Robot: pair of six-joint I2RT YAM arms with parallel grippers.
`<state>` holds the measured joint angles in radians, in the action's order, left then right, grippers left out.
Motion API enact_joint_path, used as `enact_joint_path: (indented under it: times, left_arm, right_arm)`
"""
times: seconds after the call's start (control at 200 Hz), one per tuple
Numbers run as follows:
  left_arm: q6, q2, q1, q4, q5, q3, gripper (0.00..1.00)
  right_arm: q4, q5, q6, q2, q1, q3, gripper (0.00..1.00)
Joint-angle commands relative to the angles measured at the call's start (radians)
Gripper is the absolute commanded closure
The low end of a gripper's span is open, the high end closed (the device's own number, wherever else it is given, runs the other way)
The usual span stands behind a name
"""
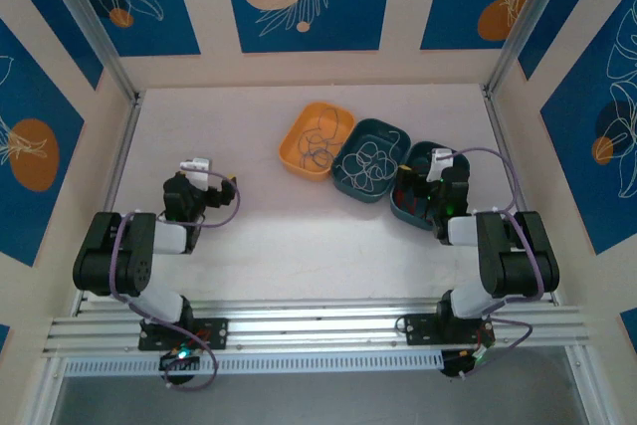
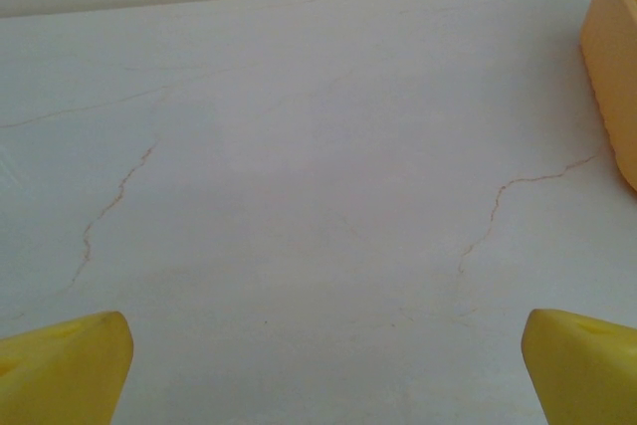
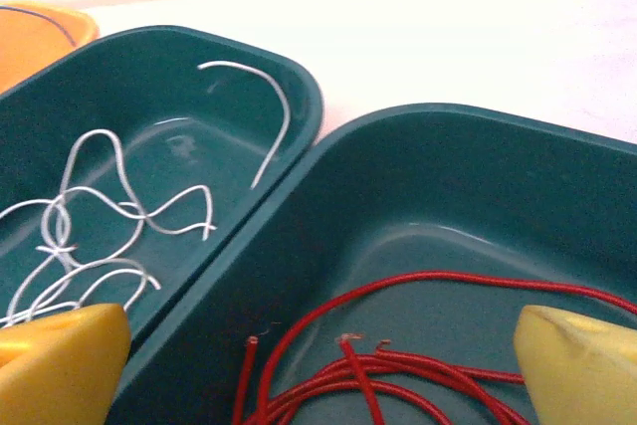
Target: Untangle the cables
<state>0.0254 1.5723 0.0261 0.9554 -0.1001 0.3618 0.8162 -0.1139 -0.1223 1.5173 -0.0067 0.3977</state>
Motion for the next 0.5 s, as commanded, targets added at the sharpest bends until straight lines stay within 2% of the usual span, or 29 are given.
enact_joint_path:
  times: [0.0,0.495]
  left_arm:
    - [0.002,-0.008,-0.012,-0.002,0.005,0.006,0.0]
    - [0.002,-0.008,-0.013,-0.003,0.005,0.006,0.0]
  right_arm:
    - [-0.018,0.122,0.024,0.006,-0.019,0.023,0.01]
    - [-0.019,0.114,0.026,0.006,-0.016,0.023,0.01]
